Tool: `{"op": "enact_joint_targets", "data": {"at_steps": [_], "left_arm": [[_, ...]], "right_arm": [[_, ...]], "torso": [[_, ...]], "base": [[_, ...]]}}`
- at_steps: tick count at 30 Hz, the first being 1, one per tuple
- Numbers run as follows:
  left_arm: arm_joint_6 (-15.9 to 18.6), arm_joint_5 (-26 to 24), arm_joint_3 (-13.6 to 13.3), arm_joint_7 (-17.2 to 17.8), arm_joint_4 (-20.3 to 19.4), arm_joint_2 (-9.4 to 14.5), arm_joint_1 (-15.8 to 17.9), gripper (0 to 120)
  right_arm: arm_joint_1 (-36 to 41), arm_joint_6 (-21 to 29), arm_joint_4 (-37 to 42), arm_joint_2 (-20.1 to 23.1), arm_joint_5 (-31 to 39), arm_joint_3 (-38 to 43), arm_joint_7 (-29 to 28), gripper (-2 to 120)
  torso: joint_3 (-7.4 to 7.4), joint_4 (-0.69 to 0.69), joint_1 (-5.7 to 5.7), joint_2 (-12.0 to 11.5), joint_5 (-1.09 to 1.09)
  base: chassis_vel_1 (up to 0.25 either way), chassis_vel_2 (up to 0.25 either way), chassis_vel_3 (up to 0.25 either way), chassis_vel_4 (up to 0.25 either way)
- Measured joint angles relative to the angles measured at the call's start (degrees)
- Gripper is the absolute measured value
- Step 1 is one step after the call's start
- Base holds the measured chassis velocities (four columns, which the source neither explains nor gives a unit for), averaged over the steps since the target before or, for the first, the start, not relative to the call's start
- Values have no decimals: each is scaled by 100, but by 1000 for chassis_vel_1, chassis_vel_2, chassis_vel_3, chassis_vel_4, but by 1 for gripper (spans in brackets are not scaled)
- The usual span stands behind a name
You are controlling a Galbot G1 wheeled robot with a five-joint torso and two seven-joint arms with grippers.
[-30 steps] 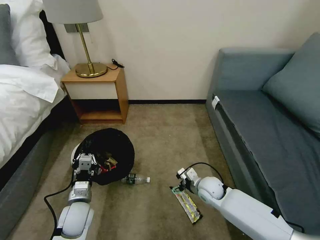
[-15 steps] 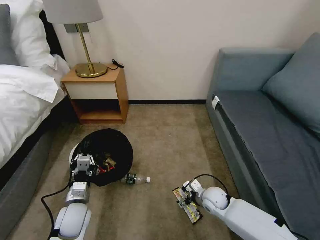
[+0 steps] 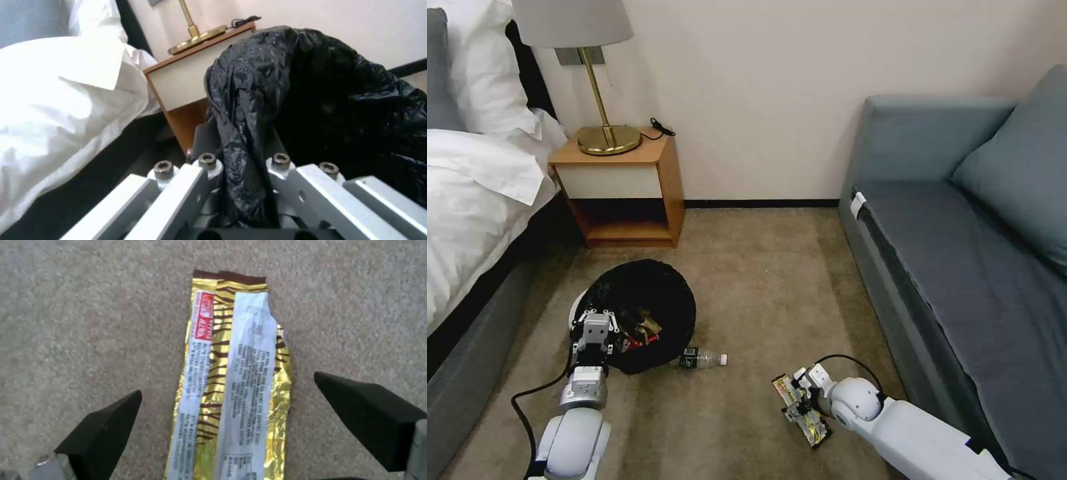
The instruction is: Pick up the trash bin, then pick up the garbage on the floor and place it into the trash bin.
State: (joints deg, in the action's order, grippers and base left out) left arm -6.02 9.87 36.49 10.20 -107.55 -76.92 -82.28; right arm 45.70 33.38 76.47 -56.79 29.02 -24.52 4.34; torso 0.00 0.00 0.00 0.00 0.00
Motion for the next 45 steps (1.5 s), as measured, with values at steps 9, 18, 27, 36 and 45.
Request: {"op": "enact_joint_targets", "data": {"at_steps": [9, 18, 27, 36, 45], "left_arm": [[-25, -33, 9, -4, 38, -18, -5, 5], [-32, -84, 13, -13, 43, -20, -8, 5], [-34, -112, 35, -25, -23, -21, -60, 5], [-61, -117, 54, -27, -42, -39, -103, 5], [-74, -132, 65, -32, -77, -30, -129, 5]], "right_arm": [[-14, -56, -224, -56, -59, 26, 86, 100], [31, -111, -291, -79, -96, 129, 213, 84], [110, -152, -308, -116, -214, 181, 388, 52], [142, -185, -307, -121, -289, 204, 418, 20], [118, -230, -96, -156, -307, 394, 421, 0]], "torso": [[0, 0, 0, 0, 0], [0, 0, 0, 0, 0], [-1, -1, 0, 1, -2], [0, 1, 0, -1, 1], [1, -1, 0, -1, 0]], "base": [[0, 0, 0, 0], [0, 0, 0, 0], [0, 0, 0, 0], [0, 0, 0, 0], [0, 0, 0, 0]]}}
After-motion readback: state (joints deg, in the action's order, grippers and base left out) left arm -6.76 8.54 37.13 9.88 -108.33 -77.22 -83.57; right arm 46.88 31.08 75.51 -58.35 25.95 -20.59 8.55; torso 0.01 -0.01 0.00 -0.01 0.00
